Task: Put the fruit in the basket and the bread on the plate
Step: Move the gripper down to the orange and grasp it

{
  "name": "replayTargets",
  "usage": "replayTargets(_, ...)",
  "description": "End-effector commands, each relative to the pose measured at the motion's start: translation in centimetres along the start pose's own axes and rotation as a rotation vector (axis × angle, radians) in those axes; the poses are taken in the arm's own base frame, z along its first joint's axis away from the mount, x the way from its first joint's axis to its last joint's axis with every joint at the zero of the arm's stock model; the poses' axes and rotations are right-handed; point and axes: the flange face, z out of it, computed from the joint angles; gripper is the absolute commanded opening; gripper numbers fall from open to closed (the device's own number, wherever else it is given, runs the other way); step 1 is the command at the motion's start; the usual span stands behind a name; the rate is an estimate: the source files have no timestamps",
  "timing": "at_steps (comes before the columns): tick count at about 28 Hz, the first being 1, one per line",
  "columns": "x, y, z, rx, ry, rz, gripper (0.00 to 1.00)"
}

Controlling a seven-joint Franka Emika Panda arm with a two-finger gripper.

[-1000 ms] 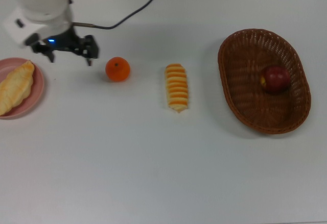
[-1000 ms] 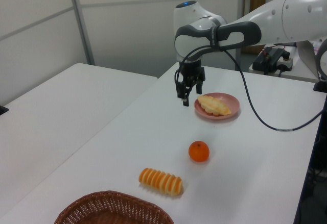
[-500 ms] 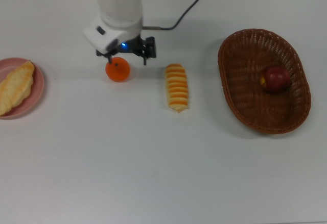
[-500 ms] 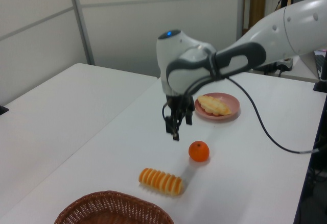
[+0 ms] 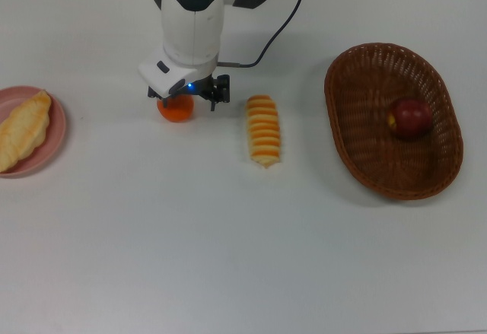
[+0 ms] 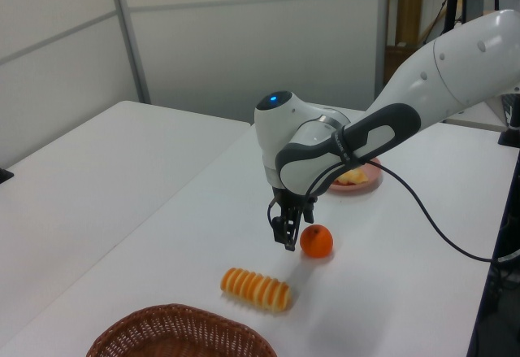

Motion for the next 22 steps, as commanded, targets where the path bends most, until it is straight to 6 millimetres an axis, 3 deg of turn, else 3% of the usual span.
replayTargets(1, -1.0, 0.3, 1.5, -0.024, 0.021, 0.000, 1.00)
replayTargets(12, -2.6, 2.0, 4.5, -0.060, 0.021, -0.011, 1.00)
replayTargets(22, -3.1, 3.3, 4.4, -0.070, 0.023, -0.001, 1.00)
